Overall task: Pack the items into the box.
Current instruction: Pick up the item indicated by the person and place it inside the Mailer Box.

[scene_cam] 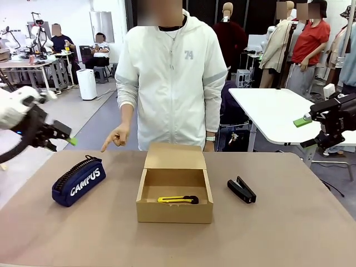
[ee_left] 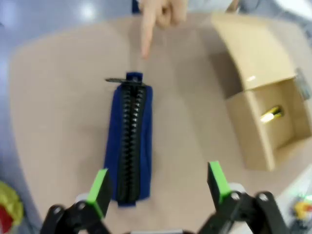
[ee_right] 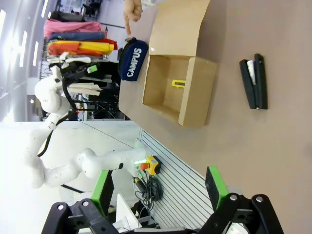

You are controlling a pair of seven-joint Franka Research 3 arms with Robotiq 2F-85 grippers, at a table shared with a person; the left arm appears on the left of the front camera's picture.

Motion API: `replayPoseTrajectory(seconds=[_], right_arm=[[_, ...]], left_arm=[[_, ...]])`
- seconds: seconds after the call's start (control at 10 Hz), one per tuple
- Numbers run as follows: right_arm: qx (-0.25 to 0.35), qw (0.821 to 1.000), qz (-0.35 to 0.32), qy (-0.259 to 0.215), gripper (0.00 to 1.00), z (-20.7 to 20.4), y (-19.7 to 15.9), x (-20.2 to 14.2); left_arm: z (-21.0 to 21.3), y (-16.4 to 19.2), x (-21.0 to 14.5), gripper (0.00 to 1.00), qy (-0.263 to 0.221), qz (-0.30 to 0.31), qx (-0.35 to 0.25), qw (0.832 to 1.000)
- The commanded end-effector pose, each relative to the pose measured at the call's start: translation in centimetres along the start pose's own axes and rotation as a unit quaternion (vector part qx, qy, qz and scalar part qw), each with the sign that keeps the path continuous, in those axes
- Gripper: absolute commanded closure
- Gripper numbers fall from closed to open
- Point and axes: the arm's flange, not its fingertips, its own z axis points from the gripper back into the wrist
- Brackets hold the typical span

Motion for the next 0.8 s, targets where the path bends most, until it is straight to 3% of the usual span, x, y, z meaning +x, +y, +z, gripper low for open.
replayPoseTrajectory(seconds=[0.0, 0.1, 0.2, 0.4, 0.5, 0.7], right_arm=[[0.0, 1.0, -0.003, 0.007, 0.0, 0.2, 0.3, 0.1], [0.0, 1.0, -0.003, 0.007, 0.0, 0.2, 0.3, 0.1], [0.0, 1.0, -0.003, 0.007, 0.0, 0.2, 0.3, 0.1], [0.0, 1.0, -0.003, 0.007, 0.0, 0.2, 0.3, 0.1], [0.0, 1.0, -0.003, 0.007, 0.0, 0.2, 0.3, 0.1], [0.0, 1.0, -0.003, 0.007, 0.0, 0.2, 0.3, 0.1]], left_arm=[[-0.9, -0.2, -0.5, 0.0, 0.022, -0.167, 0.116, 0.979], [-1.3, -0.9, -0.1, 0.0, 0.03, -0.173, 0.141, 0.974], [-1.4, -1.2, 0.1, 0.0, 0.02, -0.076, 0.042, 0.996], [-1.4, -1.2, 0.1, 0.0, 0.02, -0.076, 0.042, 0.996], [-2.1, -1.7, 0.1, 0.0, 0.034, -0.122, 0.074, 0.989], [-5.5, -0.6, 2.8, 0.0, 0.111, -0.101, 0.1, 0.984]])
